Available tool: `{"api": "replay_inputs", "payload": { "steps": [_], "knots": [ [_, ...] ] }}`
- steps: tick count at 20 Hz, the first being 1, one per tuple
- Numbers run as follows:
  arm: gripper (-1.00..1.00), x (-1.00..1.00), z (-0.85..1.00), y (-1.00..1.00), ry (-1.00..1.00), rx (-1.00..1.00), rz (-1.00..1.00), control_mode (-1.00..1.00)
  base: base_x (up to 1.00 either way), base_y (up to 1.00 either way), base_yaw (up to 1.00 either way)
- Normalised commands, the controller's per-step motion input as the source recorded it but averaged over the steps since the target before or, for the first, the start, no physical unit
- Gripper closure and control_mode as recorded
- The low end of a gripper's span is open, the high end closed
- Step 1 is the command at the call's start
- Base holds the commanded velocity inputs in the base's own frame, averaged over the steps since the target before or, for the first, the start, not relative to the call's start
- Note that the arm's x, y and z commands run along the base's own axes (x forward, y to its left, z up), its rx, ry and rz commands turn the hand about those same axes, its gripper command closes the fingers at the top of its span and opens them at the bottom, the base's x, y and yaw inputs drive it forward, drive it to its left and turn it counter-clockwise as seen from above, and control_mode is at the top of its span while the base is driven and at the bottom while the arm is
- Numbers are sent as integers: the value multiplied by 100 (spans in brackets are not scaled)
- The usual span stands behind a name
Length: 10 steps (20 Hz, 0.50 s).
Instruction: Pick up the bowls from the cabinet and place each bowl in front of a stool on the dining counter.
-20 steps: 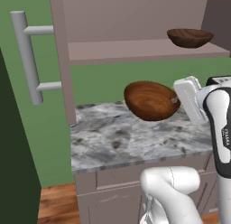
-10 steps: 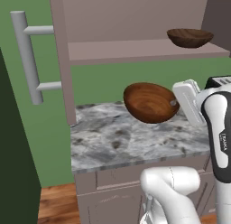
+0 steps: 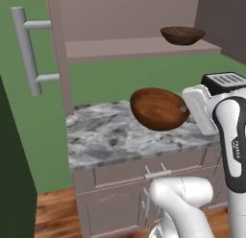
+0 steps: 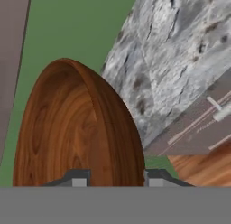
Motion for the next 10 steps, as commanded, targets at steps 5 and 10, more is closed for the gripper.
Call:
{"api": "replay_inputs", "payload": {
  "steps": [5,10],
  "knots": [
    [100,0,0,0,0,0,0,100,-93,2,-45],
    [100,0,0,0,0,0,0,100,-88,3,-61]
  ]
}}
